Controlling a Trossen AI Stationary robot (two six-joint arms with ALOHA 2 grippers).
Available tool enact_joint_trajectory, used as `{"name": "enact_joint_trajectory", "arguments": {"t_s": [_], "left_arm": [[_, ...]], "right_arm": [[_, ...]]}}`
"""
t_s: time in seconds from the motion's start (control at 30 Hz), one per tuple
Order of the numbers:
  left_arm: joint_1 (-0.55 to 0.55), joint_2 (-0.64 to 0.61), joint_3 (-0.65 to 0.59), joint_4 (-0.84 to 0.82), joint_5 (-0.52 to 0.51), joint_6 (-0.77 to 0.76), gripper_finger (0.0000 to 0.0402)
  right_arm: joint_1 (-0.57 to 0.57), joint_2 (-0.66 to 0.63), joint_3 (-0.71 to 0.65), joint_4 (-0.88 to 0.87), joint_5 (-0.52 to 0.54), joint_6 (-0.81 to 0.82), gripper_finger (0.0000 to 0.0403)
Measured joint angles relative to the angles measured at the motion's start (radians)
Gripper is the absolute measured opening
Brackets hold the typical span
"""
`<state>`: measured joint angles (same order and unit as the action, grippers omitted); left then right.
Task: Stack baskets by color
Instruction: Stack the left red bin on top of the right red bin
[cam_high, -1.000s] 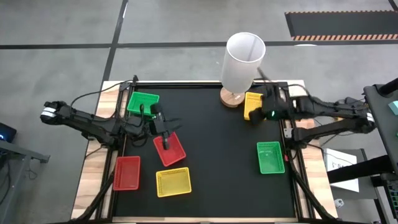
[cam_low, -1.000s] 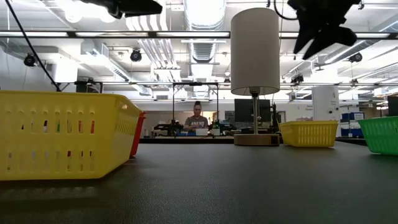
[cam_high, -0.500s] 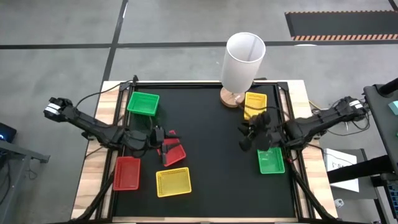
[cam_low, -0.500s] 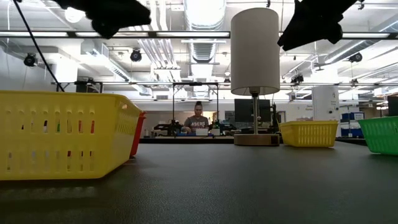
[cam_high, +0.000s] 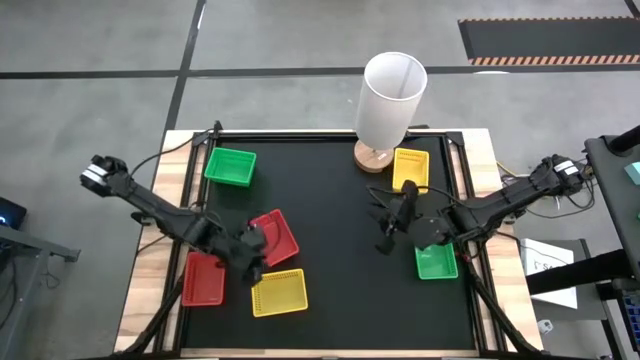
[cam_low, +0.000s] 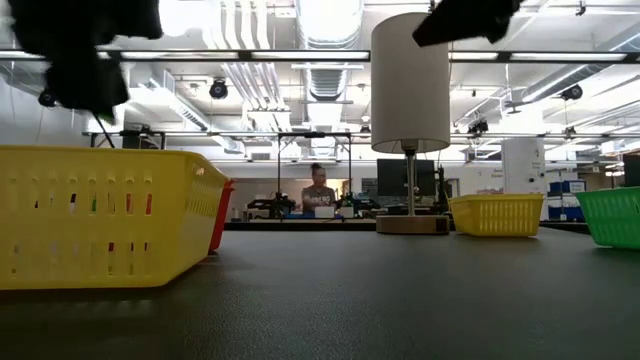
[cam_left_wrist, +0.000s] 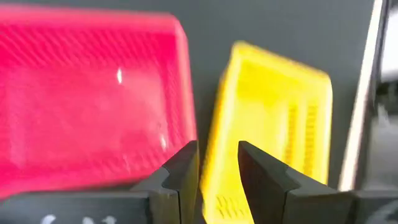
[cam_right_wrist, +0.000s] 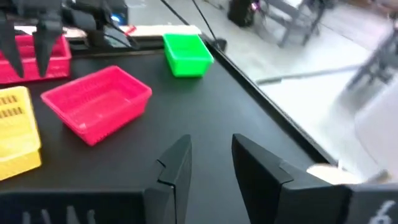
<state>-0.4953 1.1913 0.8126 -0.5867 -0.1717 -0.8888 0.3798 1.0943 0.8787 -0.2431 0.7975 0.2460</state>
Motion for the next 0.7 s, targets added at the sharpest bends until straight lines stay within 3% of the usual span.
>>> {"name": "enact_joint_trajectory", "arguments": {"t_s": [0.17, 0.47, 0.7], "left_arm": [[-0.04, 0.089, 0.068, -0.119, 0.14, -0.023, 0.0097], [-0.083, 0.144, 0.138, -0.199, 0.195, 0.035, 0.0097], [-0.154, 0.14, 0.176, -0.267, 0.284, -0.052, 0.0097]], "right_arm": [[0.0, -0.002, 0.0, 0.117, -0.084, -0.112, 0.0136], [0.0, 0.037, -0.029, 0.245, -0.299, -0.322, 0.0199], [0.0, 0.054, -0.036, 0.287, -0.309, -0.387, 0.0203]]}}
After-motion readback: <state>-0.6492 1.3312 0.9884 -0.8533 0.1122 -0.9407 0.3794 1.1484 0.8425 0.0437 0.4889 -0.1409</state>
